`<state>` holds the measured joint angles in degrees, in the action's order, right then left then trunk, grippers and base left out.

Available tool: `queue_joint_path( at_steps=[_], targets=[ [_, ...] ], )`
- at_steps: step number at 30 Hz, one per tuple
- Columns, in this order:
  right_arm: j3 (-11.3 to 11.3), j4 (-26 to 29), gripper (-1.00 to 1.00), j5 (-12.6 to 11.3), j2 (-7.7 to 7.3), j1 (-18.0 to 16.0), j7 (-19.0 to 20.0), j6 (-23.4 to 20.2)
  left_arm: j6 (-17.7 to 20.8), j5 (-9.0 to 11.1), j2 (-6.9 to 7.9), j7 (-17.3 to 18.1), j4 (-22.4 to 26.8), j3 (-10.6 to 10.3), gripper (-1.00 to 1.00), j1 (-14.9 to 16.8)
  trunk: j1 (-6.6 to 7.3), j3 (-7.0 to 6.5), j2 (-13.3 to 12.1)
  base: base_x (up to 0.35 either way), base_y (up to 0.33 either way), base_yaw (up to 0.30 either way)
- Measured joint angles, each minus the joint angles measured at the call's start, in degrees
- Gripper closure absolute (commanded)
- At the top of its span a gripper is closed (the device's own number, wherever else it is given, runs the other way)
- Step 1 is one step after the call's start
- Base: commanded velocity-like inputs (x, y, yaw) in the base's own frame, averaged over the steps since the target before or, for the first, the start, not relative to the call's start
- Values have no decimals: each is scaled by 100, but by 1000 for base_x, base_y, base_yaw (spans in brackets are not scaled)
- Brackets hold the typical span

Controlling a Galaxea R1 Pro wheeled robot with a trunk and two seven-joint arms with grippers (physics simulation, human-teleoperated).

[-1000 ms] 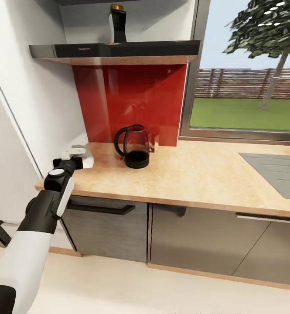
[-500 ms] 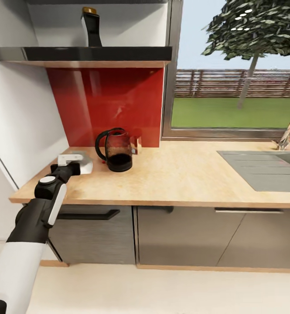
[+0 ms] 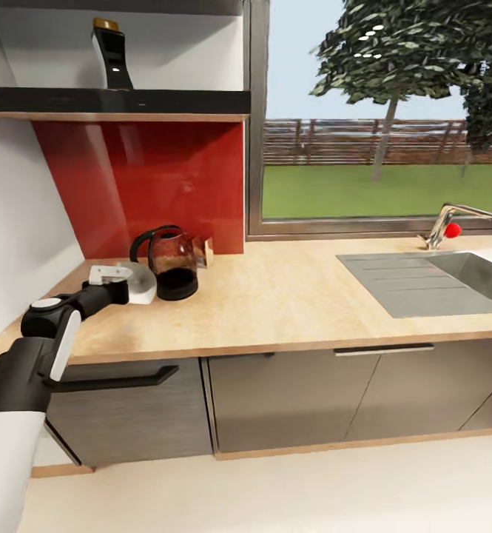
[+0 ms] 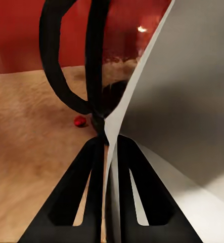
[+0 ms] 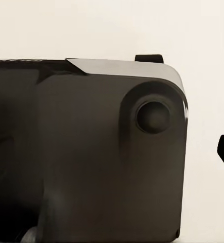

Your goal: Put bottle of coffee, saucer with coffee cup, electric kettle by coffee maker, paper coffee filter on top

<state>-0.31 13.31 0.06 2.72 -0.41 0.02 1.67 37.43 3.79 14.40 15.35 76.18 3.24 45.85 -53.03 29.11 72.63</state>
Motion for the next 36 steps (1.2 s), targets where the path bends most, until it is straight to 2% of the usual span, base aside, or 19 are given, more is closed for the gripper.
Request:
queue_joint_path(
  at_steps=[2,3,10,12,16,23,33,36],
  targets=[
    [0,1,-100,1,0,-1,-8,0,23,24,116,281,-1,-13,100,-1,44,-36,-80,0,0,-25],
    [0,0,-100,2,0,-1,-13,0,27,10,146,544,-1,-16,100,-1,66,-54,-120,0,0,-11],
    [0,3,-100,2,0,0,-18,0,219,-10,252,1680,-9,-13,100,-1,220,-180,-401,0,0,-2],
    [0,2,-100,2,0,0,-18,0,230,-12,255,1845,-9,-13,100,-1,264,-216,-481,0,0,0],
    [0,1,-100,2,0,0,-18,1,246,-14,256,2016,-9,-13,100,-1,352,-287,-642,0,0,0],
    [5,-1,-100,2,0,0,-18,5,385,0,239,2069,-9,-72,100,-1,505,-413,-923,0,0,0],
    [7,9,-100,10,-40,0,-11,7,383,12,203,2063,-12,-91,100,-1,506,-414,-924,0,0,0],
    [8,18,-100,8,-60,0,-10,5,385,9,203,2064,-10,-96,100,-1,571,-467,-1043,0,0,0]
  ],
)
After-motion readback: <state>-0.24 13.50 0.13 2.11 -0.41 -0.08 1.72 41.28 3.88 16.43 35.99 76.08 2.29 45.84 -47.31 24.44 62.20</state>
